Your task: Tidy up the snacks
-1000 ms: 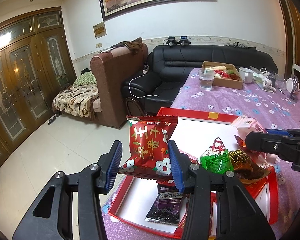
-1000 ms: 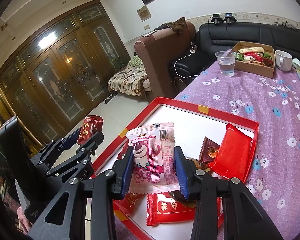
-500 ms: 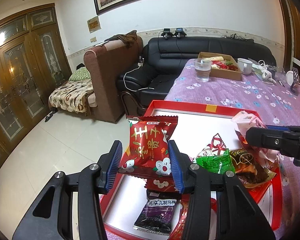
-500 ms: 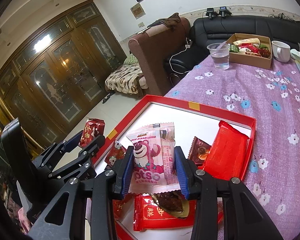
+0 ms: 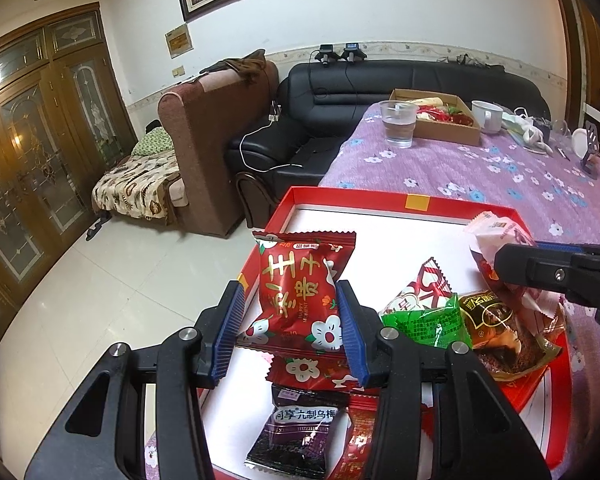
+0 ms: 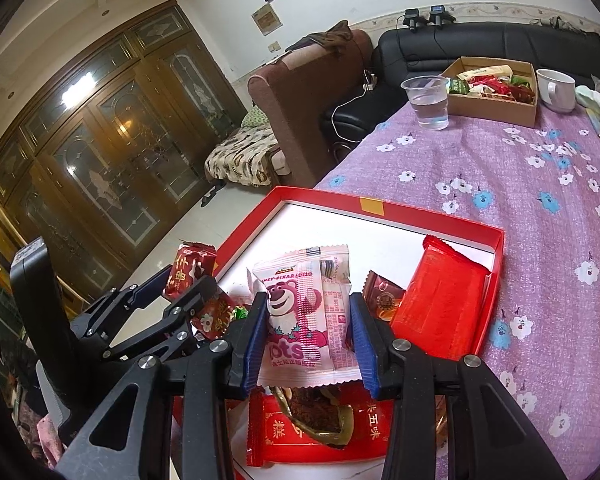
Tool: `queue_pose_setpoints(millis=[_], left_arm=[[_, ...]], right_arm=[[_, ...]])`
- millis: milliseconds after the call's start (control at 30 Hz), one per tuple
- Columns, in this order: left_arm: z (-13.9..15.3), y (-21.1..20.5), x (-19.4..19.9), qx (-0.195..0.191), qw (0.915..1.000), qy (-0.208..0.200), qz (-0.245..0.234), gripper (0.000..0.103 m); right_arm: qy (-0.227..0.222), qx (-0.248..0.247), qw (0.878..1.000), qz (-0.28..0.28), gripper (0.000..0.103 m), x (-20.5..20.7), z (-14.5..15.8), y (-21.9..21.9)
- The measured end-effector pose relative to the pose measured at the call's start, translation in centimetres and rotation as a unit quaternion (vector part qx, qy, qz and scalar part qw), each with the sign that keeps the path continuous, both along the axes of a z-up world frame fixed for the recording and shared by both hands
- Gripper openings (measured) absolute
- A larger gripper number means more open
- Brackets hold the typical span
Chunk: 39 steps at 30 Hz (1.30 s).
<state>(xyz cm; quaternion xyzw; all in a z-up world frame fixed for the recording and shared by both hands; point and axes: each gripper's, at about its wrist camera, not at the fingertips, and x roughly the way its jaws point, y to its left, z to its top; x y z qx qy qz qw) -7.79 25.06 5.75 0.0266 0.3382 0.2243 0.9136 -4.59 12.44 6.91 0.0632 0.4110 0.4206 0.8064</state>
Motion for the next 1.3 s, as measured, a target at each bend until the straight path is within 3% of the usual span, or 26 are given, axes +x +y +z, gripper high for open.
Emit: queue_pose_setpoints(millis=[400, 467, 533, 700, 1300], left_arm=[[-0.9, 0.0, 0.5, -0.007, 0.9999, 0.015, 0.001, 0.046], [-1.0, -0.1, 0.6, -0.012, 0.9996, 0.024, -0.002, 0.062], [-0.9, -0.5, 0.3, -0.005, 0.9997, 0.022, 0.001, 0.070], [0.6, -1.8, -1.3, 0.011, 0.9999, -0.001, -0.002, 0.082], [7.2, -5.9, -9.9, 0.049, 0.9942, -0.095, 0.013, 0.087]], right_arm=[[0.011, -0.010, 1.000, -0.005, 0.044, 0.3, -0.4, -0.3], [0.006, -0.021, 1.000, -0.007, 0.051, 0.0, -0.3, -0.3], [-0.002, -0.030, 0.999, -0.010, 0.059, -0.4, -0.1, -0.5], [-0.025, -0.039, 0.999, -0.020, 0.063, -2.2, 0.9, -1.4], [-0.141, -0.017, 0.988, -0.055, 0.077, -12.1, 7.5, -5.9]])
